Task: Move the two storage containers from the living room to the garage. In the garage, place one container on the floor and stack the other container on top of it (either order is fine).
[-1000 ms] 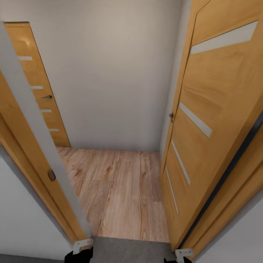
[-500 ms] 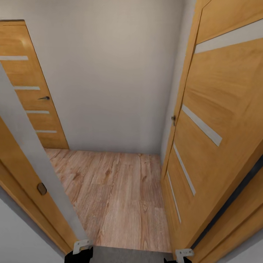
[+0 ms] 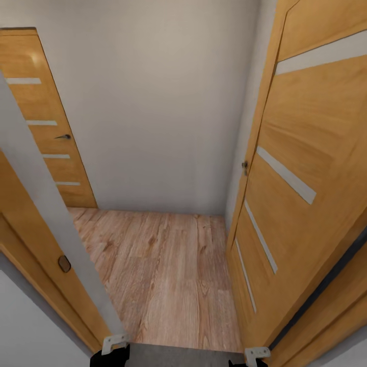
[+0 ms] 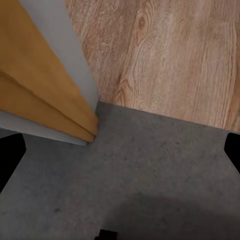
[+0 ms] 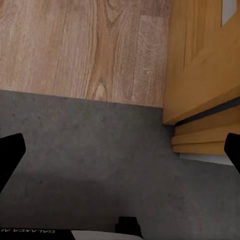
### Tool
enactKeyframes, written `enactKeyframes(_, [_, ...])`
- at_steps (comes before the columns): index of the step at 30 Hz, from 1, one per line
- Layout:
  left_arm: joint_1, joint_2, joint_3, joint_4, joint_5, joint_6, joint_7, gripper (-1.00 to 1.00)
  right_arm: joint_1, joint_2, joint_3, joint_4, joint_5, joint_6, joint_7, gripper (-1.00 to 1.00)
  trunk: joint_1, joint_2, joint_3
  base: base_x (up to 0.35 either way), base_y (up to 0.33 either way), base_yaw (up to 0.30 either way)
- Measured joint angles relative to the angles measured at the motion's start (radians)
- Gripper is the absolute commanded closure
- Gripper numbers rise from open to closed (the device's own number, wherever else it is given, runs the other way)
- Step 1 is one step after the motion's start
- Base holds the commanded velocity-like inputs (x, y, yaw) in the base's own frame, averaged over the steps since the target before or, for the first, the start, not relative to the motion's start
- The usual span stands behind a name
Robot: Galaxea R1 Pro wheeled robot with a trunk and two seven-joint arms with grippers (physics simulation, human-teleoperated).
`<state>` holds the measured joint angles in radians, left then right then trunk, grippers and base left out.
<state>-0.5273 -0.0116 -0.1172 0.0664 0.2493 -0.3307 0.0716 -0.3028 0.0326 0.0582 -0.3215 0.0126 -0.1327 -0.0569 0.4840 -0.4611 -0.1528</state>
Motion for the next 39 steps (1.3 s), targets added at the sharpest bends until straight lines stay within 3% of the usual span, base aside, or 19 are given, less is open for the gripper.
enactKeyframes(6, [0.0, 0.0, 0.0, 0.0, 0.0, 0.0, 0.0, -1.0, 0.0, 0.0, 0.0, 0.0, 0.0, 0.0, 0.0, -1.0, 0.0, 0.0, 0.0, 0.099, 0.003, 0.0])
enactKeyframes(19, [0.0, 0.0, 0.0, 0.0, 0.0, 0.0, 0.0, -1.0, 0.0, 0.0, 0.0, 0.0, 0.0, 0.0, 0.0, -1.0, -0.001, 0.0, 0.0, 0.31, 0.0, 0.0])
enactKeyframes(30, [0.0, -0.001, 0.0, 0.0, 0.0, -0.001, 0.0, -1.0, 0.0, 0.0, 0.0, 0.0, 0.0, 0.0, 0.0, -1.0, 0.0, 0.0, 0.0, 0.033, 0.0, 0.0])
enactKeyframes(39, [0.0, -0.001, 0.0, 0.0, 0.0, -0.002, 0.0, -1.0, 0.0, 0.0, 0.0, 0.0, 0.0, 0.0, 0.0, -1.0, -0.001, 0.0, 0.0, 0.261, 0.0, 0.0])
